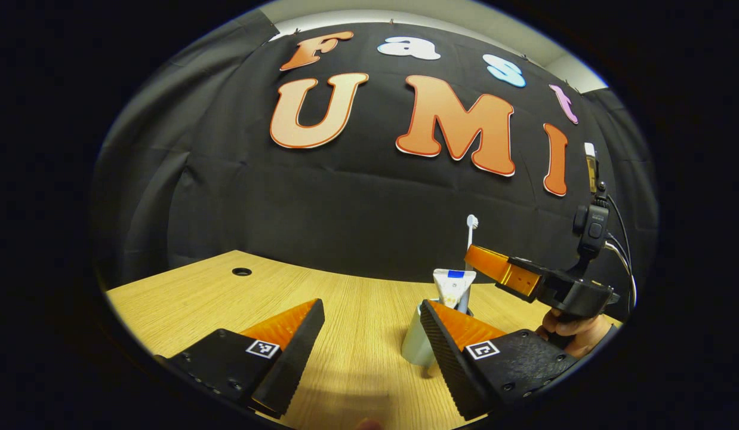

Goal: Put the toothbrush and toothpaste on the desktop into the cup, then pick up the cup and place it on the coaster on the desktop.

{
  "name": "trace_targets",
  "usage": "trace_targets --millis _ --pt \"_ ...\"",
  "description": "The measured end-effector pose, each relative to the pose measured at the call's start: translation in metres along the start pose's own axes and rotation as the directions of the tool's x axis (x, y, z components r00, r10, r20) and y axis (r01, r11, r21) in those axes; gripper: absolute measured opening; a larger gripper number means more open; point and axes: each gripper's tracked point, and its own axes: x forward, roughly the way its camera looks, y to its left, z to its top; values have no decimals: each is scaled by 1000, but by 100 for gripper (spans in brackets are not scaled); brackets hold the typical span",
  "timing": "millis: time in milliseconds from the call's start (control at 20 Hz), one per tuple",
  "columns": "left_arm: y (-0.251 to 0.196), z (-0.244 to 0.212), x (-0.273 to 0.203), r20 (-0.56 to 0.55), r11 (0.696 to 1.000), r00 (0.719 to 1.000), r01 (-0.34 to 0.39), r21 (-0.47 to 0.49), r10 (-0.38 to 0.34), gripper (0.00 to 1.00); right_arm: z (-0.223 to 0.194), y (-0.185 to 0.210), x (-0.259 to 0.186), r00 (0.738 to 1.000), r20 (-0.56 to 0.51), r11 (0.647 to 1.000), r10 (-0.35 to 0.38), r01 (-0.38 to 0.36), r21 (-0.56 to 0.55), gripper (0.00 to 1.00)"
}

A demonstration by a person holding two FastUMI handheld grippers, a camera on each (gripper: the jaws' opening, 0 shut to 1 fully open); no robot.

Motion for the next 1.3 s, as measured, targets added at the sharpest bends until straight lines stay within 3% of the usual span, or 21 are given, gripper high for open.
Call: trace_targets --millis 350,650,750,800,950,1300 --pt "-22 6 -14 -17 999 999 36 7 -36 97 -12 9 -25 995 -99 999 19 -23 -41 9" --pt "-40 29 -18 -21 997 999 51 64 -50 96 25 2 -60 998 -68 998 16 -21 -64 11" --pt "-50 38 -14 -31 995 997 67 77 -64 96 37 -6 -74 997 -74 997 0 -5 -77 19" --pt "-58 42 -14 -41 993 996 84 78 -81 96 44 -10 -83 997 -73 996 -8 2 -84 28" --pt "-76 49 -7 -81 986 992 111 125 -102 96 65 -20 -109 997 -62 994 -35 28 -109 37" --pt "-109 41 5 -207 975 970 157 155 -123 96 107 -34 -176 998 -23 980 -61 56 -192 75"
